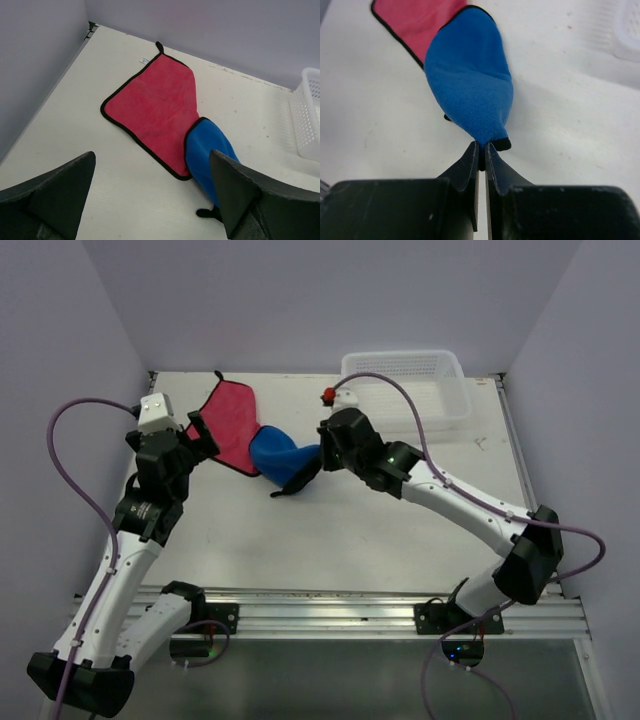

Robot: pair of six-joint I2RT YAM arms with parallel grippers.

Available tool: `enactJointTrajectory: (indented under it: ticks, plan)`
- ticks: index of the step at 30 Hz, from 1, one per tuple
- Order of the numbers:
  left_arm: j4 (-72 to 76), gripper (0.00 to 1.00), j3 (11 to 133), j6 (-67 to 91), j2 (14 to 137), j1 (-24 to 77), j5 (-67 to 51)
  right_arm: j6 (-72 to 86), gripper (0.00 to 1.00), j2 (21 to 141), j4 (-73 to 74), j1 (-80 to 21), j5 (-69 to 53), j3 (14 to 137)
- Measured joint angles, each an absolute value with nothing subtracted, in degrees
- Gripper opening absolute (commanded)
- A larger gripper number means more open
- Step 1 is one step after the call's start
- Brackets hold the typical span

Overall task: Roll the towels
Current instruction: Move the towel to the center of the board

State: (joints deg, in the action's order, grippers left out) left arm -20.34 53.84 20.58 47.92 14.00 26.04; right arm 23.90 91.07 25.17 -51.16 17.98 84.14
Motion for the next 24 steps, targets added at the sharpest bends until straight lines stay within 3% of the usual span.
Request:
enactJointTrajectory:
  ticks: [11, 17, 24]
  plan:
    - [-19.75, 1.0, 53.49, 20.43, 54.02, 13.93, 19.7, 30.5, 0.0, 73.58, 27.03, -37.36, 16.91, 49.04]
    - [-19.0, 0.98, 53.58, 20.51, 61.39, 13.96, 14.7, 32.93, 0.0, 63.48, 28.69, -29.69, 18.35, 41.52]
    - [-20.01, 0.97, 55.07, 23.59, 74.98, 14.0, 12.58, 34.65, 0.0, 63.42, 26.81, -25.32, 16.75, 36.01]
